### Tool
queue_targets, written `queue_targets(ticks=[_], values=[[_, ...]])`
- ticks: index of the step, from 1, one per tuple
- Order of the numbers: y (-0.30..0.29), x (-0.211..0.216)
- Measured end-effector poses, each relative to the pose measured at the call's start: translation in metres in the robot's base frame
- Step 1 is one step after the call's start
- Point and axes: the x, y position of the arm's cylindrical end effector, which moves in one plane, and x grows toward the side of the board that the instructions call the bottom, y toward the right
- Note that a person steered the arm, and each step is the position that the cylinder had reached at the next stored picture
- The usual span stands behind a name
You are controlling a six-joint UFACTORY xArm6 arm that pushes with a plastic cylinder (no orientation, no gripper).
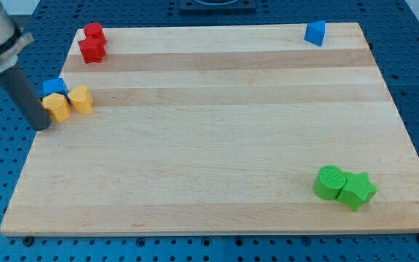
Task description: Drag the blue cube to the bottom right of the blue triangle
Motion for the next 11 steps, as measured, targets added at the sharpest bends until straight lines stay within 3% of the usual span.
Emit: queue_targets(ticks=[2, 3, 4, 6, 9, 11], values=[[-0.005, -0.004], [-0.005, -0.026], [0.004, -0.082], [0.003, -0.104], [0.100, -0.118], [0.054, -0.143]])
